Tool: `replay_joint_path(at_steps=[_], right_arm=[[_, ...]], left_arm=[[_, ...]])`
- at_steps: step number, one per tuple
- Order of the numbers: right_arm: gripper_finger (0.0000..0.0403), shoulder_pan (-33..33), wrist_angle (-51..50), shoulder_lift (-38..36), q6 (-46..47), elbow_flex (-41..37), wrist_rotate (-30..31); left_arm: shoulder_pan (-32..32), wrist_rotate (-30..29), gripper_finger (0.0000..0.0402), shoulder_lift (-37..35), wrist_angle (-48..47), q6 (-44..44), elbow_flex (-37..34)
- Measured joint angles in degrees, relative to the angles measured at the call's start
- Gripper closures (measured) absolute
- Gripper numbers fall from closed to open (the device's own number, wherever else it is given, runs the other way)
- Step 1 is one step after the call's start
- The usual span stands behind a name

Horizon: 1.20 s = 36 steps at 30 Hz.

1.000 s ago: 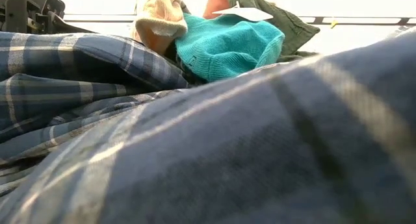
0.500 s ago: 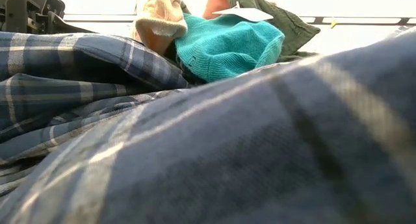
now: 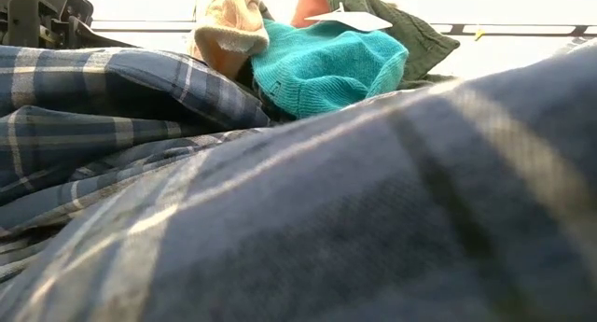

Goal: Sort clothes
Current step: Put the pink underwear into the white laundry bin

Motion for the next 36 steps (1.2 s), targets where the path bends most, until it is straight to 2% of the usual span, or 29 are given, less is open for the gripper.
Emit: replay_joint_path(at_steps=[26, 36], right_arm=[[0.0369, 0.0, 0.1, 0.0, 0.1, 0.0, 0.0], [0.0383, -0.8, 1.6, 0.0, -2.7, 0.0, 1.8]], left_arm=[[0.0, 0.0, 0.0236, 0.0, 0.0, 0.0, 0.0], [0.0, 0.0, 0.0236, 0.0, 0.0, 0.0, 0.0]])
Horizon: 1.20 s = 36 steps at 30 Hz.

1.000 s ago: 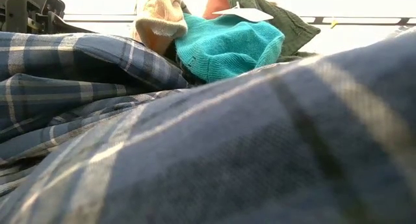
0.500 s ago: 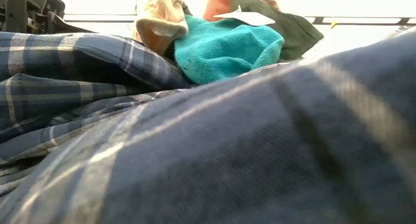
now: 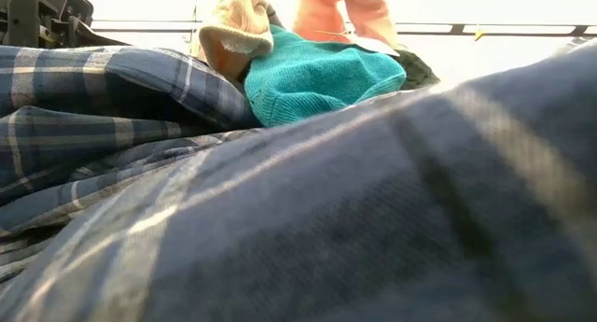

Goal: Sort clothes
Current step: Put the pink underwear into the white laundry bin

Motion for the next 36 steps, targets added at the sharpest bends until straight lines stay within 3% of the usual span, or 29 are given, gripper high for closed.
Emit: replay_joint_path(at_steps=[20, 27, 36], right_arm=[[0.0401, -10.6, 38.0, 0.0, -30.9, 0.0, 0.5], [0.0401, -18.3, 37.1, 0.0, -29.6, 0.0, 0.4], [0.0392, -25.8, 26.9, 0.2, -17.7, 0.0, -8.6]], left_arm=[[0.0, 0.0, 0.0236, 0.0, 0.0, 0.0, 0.0], [0.0, 0.0, 0.0236, 0.0, 0.0, 0.0, 0.0], [0.0, 0.0, 0.0236, 0.0, 0.0, 0.0, 0.0]])
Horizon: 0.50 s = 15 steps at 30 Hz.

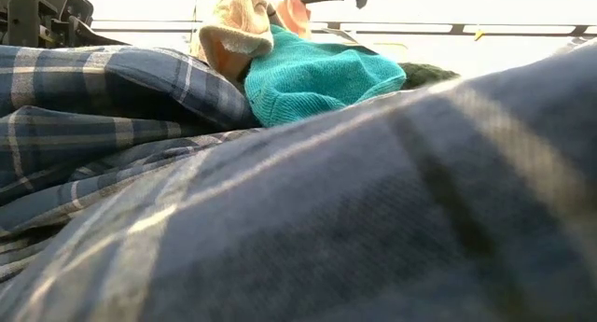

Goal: Sort clothes
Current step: Put the pink underwear into the white laundry bin, then put the white cloth into the laundry bin

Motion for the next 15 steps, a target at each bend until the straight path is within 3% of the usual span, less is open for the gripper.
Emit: replay_joint_path(at_steps=[5, 15], right_arm=[[0.0370, -1.8, -5.8, 0.0, 5.4, -2.1, -4.5], [0.0296, -2.0, -12.8, 0.1, 11.6, -6.4, -5.7]], left_arm=[[0.0, 0.0, 0.0236, 0.0, 0.0, 0.0, 0.0], [0.0, 0.0, 0.0236, 0.0, 0.0, 0.0, 0.0]])
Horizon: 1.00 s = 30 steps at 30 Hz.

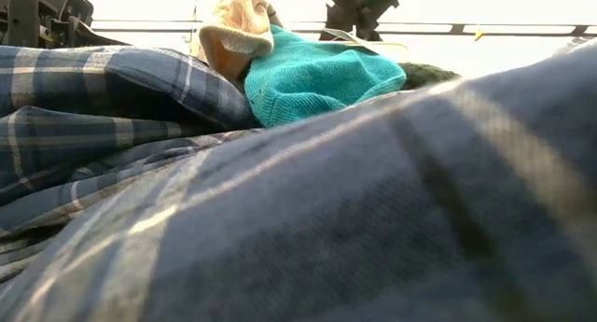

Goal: Sort clothes
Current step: Put the white cloth into the laundry bin

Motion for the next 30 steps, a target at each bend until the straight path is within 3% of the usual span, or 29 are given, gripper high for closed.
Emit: replay_joint_path(at_steps=[7, 15, 24, 30], right_arm=[[0.0266, 2.1, -3.1, -3.3, 0.0, 0.0, -0.4], [0.0268, 6.6, -5.5, -10.0, 1.2, 0.0, -0.4], [0.0270, 12.9, -18.3, -14.5, 11.0, 0.0, -0.1], [0.0271, 18.4, -29.8, -14.4, 20.9, 0.0, 4.8]], left_arm=[[0.0, 0.0, 0.0236, 0.0, 1.0, -1.2, 0.0], [0.0, 0.0, 0.0236, 0.0, 1.7, -2.1, 0.0], [0.0, -4.2, 0.0236, 0.0, 2.6, -12.9, 0.0], [-0.1, -3.8, 0.0237, 0.0, 2.5, -16.4, 0.0]])
